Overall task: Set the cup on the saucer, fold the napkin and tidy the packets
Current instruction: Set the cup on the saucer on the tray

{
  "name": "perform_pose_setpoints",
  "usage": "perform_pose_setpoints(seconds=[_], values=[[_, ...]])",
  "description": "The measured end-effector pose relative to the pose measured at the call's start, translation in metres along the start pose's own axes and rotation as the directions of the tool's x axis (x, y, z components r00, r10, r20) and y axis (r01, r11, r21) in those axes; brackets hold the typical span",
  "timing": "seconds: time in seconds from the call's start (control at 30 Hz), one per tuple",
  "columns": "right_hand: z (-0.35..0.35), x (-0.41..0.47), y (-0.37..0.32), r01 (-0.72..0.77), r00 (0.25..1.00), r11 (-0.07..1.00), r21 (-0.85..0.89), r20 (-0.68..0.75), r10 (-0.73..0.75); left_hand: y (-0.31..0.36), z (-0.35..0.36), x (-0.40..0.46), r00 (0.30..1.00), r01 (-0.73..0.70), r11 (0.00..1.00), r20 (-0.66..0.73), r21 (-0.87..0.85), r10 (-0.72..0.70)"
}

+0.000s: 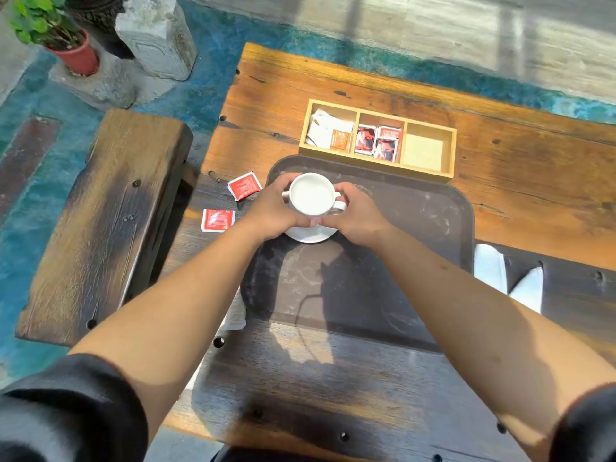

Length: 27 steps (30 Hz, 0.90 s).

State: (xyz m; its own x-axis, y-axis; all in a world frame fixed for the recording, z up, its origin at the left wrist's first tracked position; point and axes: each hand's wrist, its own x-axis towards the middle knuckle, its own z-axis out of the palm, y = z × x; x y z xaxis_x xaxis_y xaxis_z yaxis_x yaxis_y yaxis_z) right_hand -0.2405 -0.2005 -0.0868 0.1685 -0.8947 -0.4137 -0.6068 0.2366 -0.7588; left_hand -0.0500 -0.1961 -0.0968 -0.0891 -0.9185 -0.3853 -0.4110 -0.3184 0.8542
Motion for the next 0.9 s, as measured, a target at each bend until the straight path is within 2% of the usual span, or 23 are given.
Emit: perform_pose_setpoints(seconds=[0.47, 0.77, 0.9], values=[[-0.006, -0.002, -0.004, 0.059, 0.998, 0.994, -0.091, 0.025, -0.057, -0.001, 0.011, -0.007, 0.995, -0.039, 0.999, -0.096, -0.008, 0.038], [-0.009, -0.007, -0.004, 0.053, 0.997, 0.992, -0.111, 0.063, -0.046, 0.0, 0.013, -0.007, 0.995, -0.026, 0.997, -0.094, 0.075, 0.033], [-0.011, -0.014, 0.002, 0.023, 0.999, 0.991, -0.132, 0.035, -0.019, -0.003, 0.008, -0.012, 0.996, 0.047, 0.988, -0.083, 0.147, -0.035]])
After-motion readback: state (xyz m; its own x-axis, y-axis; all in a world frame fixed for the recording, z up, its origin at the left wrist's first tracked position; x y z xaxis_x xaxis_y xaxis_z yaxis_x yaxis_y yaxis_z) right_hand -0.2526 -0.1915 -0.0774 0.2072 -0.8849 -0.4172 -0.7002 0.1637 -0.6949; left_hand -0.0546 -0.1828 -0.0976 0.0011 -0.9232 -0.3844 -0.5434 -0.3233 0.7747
